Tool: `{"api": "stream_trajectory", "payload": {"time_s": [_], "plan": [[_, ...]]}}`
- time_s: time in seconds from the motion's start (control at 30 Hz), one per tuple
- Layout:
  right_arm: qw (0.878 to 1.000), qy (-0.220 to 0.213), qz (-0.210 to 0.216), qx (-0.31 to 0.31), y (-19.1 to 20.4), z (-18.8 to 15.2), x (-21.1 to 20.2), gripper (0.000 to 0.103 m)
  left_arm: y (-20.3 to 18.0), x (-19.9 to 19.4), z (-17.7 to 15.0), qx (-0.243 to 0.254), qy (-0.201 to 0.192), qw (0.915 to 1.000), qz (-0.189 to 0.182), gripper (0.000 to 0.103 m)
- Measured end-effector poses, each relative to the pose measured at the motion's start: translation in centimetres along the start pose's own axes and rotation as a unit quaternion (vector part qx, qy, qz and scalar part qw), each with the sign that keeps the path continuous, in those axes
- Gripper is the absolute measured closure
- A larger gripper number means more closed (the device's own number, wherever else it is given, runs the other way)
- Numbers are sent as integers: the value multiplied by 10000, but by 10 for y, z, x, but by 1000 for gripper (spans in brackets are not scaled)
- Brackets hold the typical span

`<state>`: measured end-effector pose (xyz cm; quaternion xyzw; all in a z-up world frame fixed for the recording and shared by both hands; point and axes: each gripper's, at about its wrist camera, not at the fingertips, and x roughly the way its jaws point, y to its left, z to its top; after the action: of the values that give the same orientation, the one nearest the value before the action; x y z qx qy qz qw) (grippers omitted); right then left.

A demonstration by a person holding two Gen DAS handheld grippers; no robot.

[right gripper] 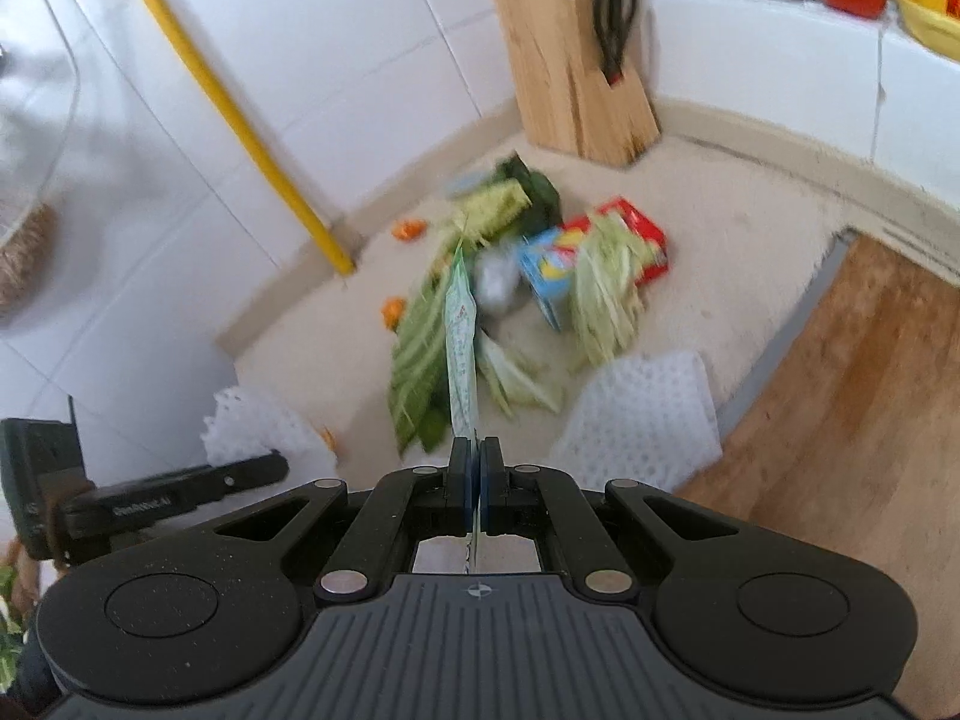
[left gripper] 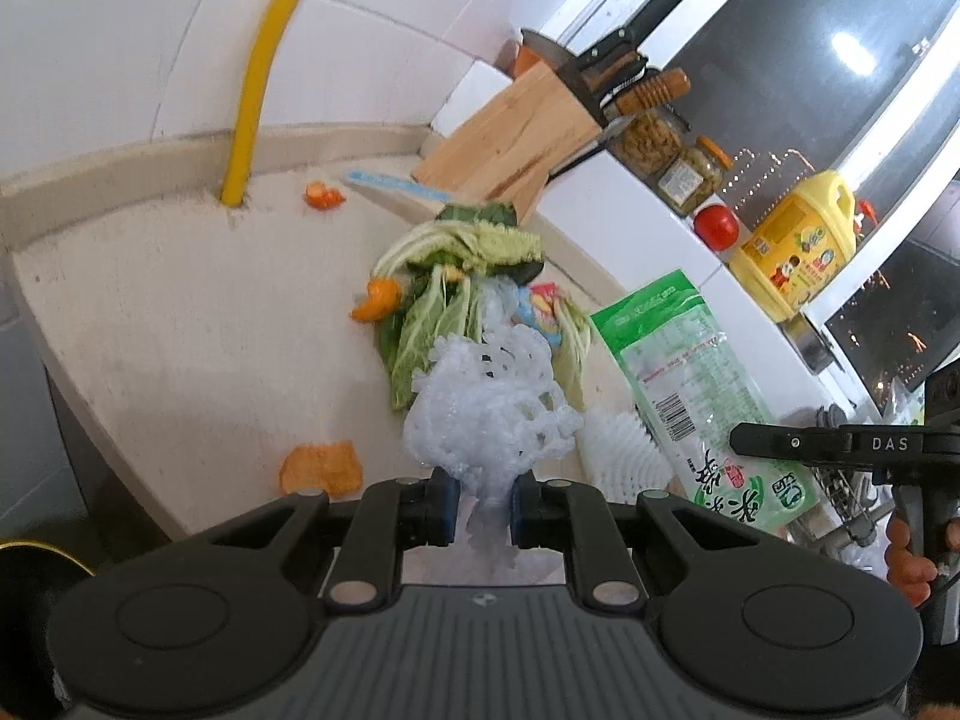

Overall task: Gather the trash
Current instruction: 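Carry the green packet and foam net in both tools toward the black bin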

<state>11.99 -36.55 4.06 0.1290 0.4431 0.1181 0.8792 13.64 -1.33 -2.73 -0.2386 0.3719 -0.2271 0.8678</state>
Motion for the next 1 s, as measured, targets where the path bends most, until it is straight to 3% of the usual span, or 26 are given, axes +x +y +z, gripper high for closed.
{"api": "stream_trajectory", "payload": {"time_s": [0.5,1.0], "plan": [[9948,-91,877,-504,59,22,32,100,20,-55,-1,-148,-656,9960,582,92],[9740,382,1823,-1292,151,20,82,100,52,-131,-29,-599,-1287,9793,1444,92]]}}
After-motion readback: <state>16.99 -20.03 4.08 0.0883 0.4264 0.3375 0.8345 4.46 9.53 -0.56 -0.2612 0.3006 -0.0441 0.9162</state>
